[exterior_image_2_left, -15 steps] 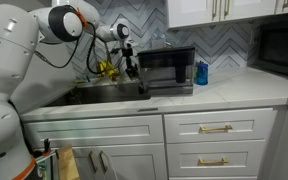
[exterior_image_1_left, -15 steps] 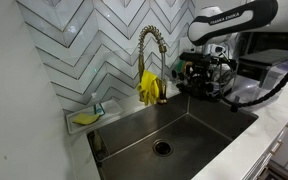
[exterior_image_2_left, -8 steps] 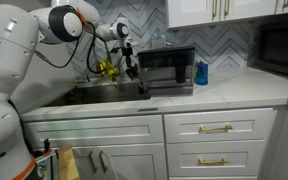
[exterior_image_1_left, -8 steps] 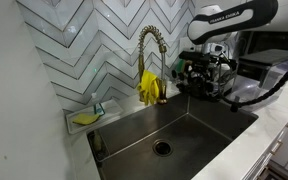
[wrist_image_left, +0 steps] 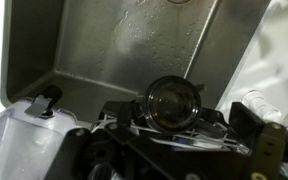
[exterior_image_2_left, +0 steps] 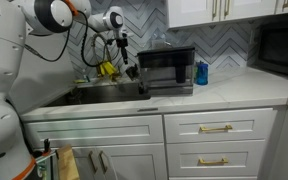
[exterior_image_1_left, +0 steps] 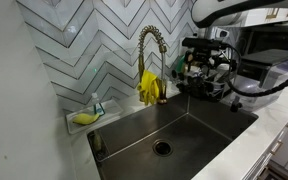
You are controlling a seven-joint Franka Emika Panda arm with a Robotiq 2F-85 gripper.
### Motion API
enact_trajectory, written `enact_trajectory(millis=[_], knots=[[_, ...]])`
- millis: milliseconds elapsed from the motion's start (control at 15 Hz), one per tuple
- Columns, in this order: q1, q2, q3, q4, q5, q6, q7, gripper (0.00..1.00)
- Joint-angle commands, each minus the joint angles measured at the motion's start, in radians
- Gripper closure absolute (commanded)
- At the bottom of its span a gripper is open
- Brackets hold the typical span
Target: Move the clear mug on the dishrack backwards
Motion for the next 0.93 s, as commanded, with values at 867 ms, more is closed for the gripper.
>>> enact_trajectory(millis=[867], knots=[[-0.097,-0.784,0.061,-0.795,0.056,0.235,-0.890,0.00]])
